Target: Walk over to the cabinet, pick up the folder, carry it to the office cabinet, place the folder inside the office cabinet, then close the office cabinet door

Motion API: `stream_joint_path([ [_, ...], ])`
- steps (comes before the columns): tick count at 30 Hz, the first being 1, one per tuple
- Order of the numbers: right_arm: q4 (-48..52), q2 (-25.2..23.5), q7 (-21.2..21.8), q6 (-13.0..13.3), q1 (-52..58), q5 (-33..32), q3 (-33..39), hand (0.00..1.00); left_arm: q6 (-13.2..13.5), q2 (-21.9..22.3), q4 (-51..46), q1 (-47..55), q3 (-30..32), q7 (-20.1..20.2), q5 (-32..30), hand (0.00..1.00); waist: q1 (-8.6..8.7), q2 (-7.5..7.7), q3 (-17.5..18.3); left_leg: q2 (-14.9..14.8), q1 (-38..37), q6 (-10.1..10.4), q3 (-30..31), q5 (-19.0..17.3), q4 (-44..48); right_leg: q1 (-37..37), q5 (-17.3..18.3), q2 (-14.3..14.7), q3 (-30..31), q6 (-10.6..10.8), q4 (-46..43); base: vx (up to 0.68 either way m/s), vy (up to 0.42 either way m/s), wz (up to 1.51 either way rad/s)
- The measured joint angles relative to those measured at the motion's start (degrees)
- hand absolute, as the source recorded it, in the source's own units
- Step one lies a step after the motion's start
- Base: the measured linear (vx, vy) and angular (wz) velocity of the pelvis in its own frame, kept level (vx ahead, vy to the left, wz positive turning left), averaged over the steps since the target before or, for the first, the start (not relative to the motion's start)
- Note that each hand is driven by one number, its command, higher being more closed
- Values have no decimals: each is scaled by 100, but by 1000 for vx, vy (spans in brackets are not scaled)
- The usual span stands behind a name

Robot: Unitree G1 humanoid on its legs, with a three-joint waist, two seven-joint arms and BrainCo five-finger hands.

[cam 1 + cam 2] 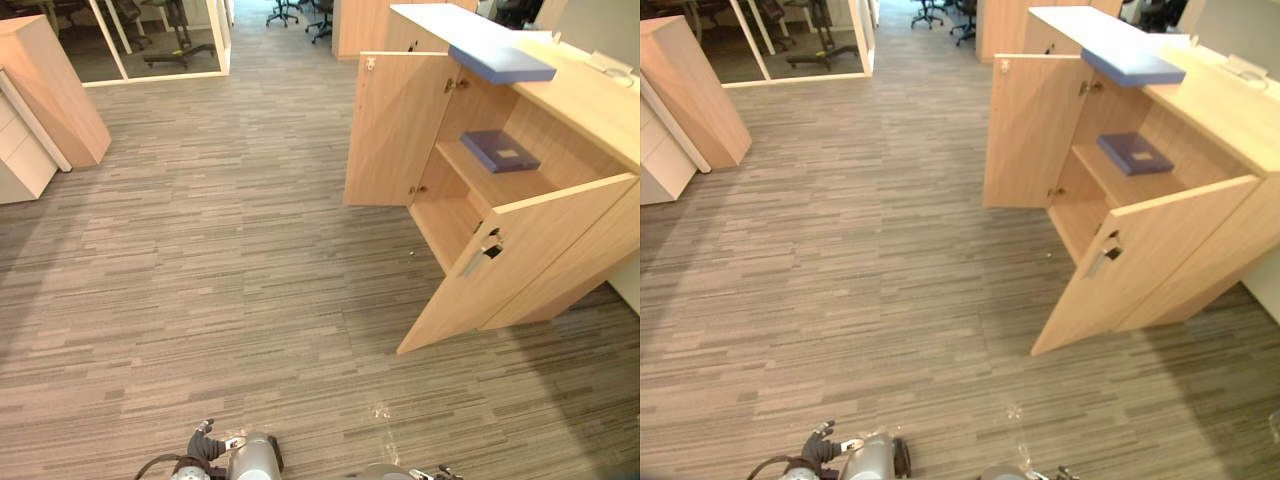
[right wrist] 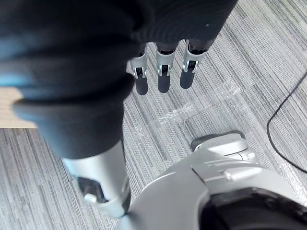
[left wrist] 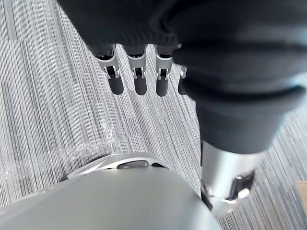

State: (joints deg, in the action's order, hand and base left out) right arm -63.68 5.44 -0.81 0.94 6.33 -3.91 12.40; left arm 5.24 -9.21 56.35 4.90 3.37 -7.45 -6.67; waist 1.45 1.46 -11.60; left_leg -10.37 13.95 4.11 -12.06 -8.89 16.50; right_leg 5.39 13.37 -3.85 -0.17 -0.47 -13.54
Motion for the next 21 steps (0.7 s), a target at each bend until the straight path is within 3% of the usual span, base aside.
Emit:
stream_joint_path([
  [2, -8, 30, -39, 8, 0, 0, 7, 0, 4, 25, 30, 18, 2, -14, 41, 0, 10, -67, 39, -101, -4, 248, 63, 170, -636, 15, 149, -135, 196, 229, 17, 301, 352, -36],
  [3, -31, 60, -51, 7, 4, 10, 17, 0, 11, 36, 115, 11, 15, -21, 61, 0, 20, -126, 76, -149, -5, 338, 39, 423, -625, 162, 249, -252, 280, 377, 76, 357, 409, -37],
  [4, -72, 24, -50, -3, 6, 34, 101, 0, 10, -2, 177, 29, 21, -6, 60, 0, 41, -83, 156, 34, -9, 244, 18, 791, -478, 265, 365, -469, 367, 405, 163, 406, 454, -34],
  [6, -231, -33, -4, -58, 3, 62, 281, 0, 11, -41, 178, 106, 25, 0, 56, 0, 48, 65, 458, 457, 106, 145, -38, 850, -231, 268, 355, -888, 493, 294, 193, 411, 412, -37],
  [8, -219, -118, 77, -64, -26, 55, 458, 0, 12, -41, 221, 110, -21, 4, 44, 0, 85, 119, 561, 1031, -187, -393, -228, 966, -239, -61, 222, -1430, 827, 392, -826, 552, 512, -31],
  [9, -187, -132, 86, -57, -33, 49, 556, 0, 11, -65, 273, 82, -124, 6, 45, 0, 141, 148, 566, 1341, -520, -555, -353, 779, -267, -347, 14, -1676, 937, 355, -1786, 610, 557, -10],
  [10, -155, -128, 116, -57, -31, 44, 554, 0, 18, -64, 253, 80, -248, 10, 47, 0, 176, 167, 604, 1573, -856, -683, -403, 630, -386, -725, -501, -1844, 986, 150, -2787, 510, 423, -5],
  [11, -134, -126, 128, -60, -39, 45, 555, 0, 26, -63, 246, 64, -307, 13, 48, 0, 195, 133, 637, 1664, -1036, -737, -415, 580, -479, -900, -698, -1898, 984, 27, -3324, 405, 301, 0],
  [12, -94, -126, 134, -56, -60, 42, 547, 0, 32, -44, 249, 19, -378, 21, 47, 0, 223, 150, 634, 1772, -1285, -774, -414, 553, -636, -1212, -758, -1942, 927, -113, -4162, 374, 228, 2],
  [13, -18, -123, 131, -52, -86, 41, 549, 0, 38, 15, 247, -27, -475, 35, 44, 0, 234, 138, 627, 1843, -1552, -787, -386, 547, -825, -1484, -739, -1934, 724, -122, -4822, 440, 229, 1],
  [15, 99, -141, 119, -34, -150, 39, 522, 0, 53, 165, 271, -144, -718, 93, 39, 0, 267, 106, 478, 1866, -2150, -803, -253, 540, -1196, -1797, -358, -1730, 105, -65, -5306, 428, 156, 6],
  [18, 255, -191, 111, 38, -172, -89, 375, 0, 70, 391, 271, -250, -876, 168, 42, 0, 407, 63, 218, 1611, -2739, -802, -64, 498, -1423, -1856, 330, -1183, -775, 117, -4036, 284, -32, 24],
  [21, 324, -268, 88, 42, -87, -207, 373, 0, 85, 529, 255, -271, -593, 171, 45, 0, 403, 89, 159, 1384, -3036, -532, -160, 250, -1558, -2015, 236, -934, -1070, 147, -2288, 212, -117, -5],
])
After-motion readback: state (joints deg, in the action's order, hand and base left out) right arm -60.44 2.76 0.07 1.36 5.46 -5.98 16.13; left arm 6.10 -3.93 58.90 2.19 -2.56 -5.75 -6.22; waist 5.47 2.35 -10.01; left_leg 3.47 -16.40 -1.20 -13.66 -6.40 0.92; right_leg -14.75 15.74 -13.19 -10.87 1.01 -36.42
